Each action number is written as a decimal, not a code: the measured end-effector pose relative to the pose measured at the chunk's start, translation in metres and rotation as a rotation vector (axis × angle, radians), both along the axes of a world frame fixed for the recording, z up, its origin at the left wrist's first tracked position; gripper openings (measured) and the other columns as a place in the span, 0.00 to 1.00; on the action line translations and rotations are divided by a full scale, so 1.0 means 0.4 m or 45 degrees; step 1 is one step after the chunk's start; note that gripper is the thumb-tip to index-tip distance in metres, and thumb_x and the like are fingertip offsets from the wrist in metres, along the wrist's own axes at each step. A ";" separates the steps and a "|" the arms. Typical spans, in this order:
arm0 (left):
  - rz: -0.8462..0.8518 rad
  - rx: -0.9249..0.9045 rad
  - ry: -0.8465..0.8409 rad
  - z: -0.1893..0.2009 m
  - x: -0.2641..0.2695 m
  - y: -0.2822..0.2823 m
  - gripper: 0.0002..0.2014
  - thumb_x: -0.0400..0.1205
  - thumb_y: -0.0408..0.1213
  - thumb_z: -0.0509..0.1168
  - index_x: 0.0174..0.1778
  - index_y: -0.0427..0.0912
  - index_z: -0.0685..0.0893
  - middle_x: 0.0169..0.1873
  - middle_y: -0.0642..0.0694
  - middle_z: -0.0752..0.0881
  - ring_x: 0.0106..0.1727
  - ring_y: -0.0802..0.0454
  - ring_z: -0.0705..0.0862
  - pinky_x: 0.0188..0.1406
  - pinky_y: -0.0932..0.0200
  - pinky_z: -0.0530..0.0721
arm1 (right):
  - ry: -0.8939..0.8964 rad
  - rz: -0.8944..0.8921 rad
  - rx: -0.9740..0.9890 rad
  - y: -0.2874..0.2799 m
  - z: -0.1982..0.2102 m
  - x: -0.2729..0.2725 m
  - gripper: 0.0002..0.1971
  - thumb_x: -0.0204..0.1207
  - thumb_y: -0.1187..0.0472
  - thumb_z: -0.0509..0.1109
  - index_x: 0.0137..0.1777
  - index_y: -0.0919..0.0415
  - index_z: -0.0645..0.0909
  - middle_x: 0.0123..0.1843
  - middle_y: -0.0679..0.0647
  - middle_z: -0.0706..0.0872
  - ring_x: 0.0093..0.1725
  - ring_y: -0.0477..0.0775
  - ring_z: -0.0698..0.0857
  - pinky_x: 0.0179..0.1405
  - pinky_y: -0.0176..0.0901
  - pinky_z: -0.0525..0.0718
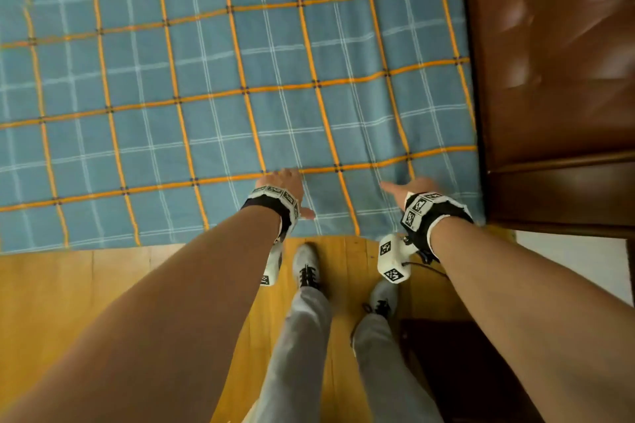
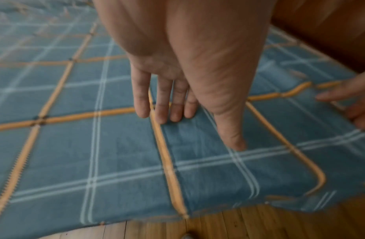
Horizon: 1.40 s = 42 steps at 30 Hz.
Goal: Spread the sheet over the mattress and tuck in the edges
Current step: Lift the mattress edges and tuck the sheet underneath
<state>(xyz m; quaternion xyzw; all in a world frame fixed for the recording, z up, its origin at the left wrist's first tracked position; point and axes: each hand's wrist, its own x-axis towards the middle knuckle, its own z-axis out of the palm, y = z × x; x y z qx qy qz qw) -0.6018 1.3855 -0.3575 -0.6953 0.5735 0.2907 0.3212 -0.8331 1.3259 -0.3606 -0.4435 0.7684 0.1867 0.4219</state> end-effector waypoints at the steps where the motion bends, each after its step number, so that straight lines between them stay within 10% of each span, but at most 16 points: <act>1: 0.010 -0.022 0.021 -0.033 0.000 0.008 0.45 0.70 0.67 0.70 0.73 0.38 0.68 0.65 0.42 0.78 0.67 0.39 0.80 0.59 0.46 0.81 | 0.036 0.004 -0.054 0.010 -0.032 -0.013 0.27 0.72 0.38 0.73 0.37 0.67 0.80 0.41 0.61 0.85 0.37 0.61 0.83 0.40 0.47 0.77; 9: -0.359 0.071 0.153 -0.071 0.032 0.011 0.13 0.87 0.44 0.57 0.64 0.47 0.81 0.61 0.47 0.84 0.62 0.42 0.83 0.52 0.50 0.82 | -0.070 0.204 -0.198 0.016 -0.090 -0.030 0.17 0.76 0.49 0.71 0.37 0.63 0.86 0.34 0.57 0.89 0.36 0.59 0.87 0.39 0.46 0.84; 19: -0.362 0.025 0.056 -0.074 -0.040 0.144 0.32 0.75 0.70 0.60 0.58 0.43 0.78 0.51 0.47 0.86 0.53 0.41 0.87 0.42 0.50 0.82 | 0.047 0.226 -0.215 0.039 -0.087 -0.150 0.13 0.75 0.52 0.69 0.44 0.64 0.85 0.44 0.60 0.89 0.45 0.64 0.86 0.49 0.48 0.85; 23: -0.482 -0.020 0.033 -0.084 -0.075 0.141 0.16 0.86 0.49 0.58 0.63 0.43 0.78 0.59 0.44 0.85 0.58 0.40 0.86 0.47 0.48 0.85 | 0.001 0.158 -0.323 0.058 -0.079 -0.135 0.24 0.73 0.39 0.67 0.36 0.62 0.85 0.33 0.56 0.87 0.37 0.61 0.87 0.36 0.45 0.82; 29: -0.799 0.087 0.141 -0.074 -0.076 0.136 0.15 0.88 0.49 0.52 0.61 0.51 0.81 0.55 0.50 0.86 0.56 0.44 0.85 0.45 0.53 0.78 | 0.092 -0.314 -0.220 0.134 -0.161 -0.230 0.53 0.50 0.11 0.44 0.40 0.61 0.84 0.36 0.59 0.90 0.35 0.63 0.90 0.42 0.60 0.89; 35: -0.805 0.132 0.172 -0.075 -0.112 0.164 0.15 0.88 0.50 0.52 0.58 0.50 0.81 0.49 0.51 0.85 0.52 0.46 0.84 0.44 0.54 0.78 | -0.246 -0.637 -0.238 0.165 -0.113 -0.226 0.25 0.76 0.43 0.71 0.35 0.69 0.82 0.37 0.64 0.90 0.31 0.61 0.86 0.39 0.56 0.88; 42: -0.740 0.171 0.141 -0.106 -0.140 0.198 0.14 0.87 0.51 0.54 0.56 0.50 0.81 0.48 0.50 0.85 0.51 0.44 0.85 0.51 0.49 0.84 | -0.063 -0.539 -0.327 0.163 -0.121 -0.279 0.15 0.75 0.51 0.65 0.39 0.60 0.89 0.43 0.58 0.89 0.44 0.63 0.85 0.45 0.49 0.83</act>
